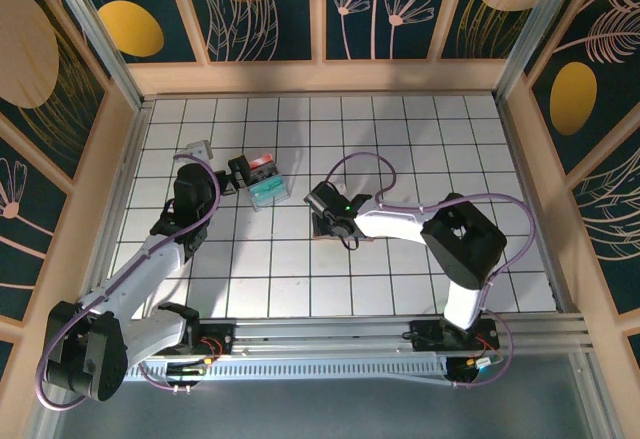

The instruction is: Take the credit cards out of the card holder

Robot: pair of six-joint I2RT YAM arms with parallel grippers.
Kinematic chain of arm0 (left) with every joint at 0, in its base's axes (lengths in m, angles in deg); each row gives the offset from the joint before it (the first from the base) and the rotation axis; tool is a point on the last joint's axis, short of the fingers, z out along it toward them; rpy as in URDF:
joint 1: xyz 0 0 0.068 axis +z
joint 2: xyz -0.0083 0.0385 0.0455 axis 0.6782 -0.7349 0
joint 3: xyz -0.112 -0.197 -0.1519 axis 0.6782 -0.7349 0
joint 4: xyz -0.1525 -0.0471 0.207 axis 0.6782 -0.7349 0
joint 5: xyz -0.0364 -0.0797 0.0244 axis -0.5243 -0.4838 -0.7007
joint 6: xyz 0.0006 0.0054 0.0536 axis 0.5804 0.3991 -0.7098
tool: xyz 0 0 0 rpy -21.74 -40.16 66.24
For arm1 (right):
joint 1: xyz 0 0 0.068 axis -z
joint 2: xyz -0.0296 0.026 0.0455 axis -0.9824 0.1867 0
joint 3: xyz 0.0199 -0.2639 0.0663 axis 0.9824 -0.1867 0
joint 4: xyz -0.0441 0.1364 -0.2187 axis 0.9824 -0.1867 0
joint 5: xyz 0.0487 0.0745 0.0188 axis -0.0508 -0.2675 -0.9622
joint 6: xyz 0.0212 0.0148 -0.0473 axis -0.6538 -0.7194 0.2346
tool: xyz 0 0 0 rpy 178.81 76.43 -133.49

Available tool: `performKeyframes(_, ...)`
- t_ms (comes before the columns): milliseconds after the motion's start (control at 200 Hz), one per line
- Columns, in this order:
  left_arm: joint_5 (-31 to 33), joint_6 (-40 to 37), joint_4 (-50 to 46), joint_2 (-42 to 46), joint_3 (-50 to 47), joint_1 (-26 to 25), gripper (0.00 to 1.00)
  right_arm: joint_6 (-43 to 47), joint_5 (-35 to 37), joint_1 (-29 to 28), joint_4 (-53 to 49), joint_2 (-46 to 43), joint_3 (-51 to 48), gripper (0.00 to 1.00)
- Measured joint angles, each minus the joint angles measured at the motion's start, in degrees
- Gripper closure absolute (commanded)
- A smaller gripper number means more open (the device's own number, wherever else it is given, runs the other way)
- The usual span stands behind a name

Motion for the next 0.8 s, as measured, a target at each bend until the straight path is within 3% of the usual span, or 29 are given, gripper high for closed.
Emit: performKeyframes(801, -0.2, 0.2, 0.0, -1.0, 0.1, 0.0, 0.01, 0.0, -1.9, -0.3, 1.6, 1.0, 0.0, 0.36)
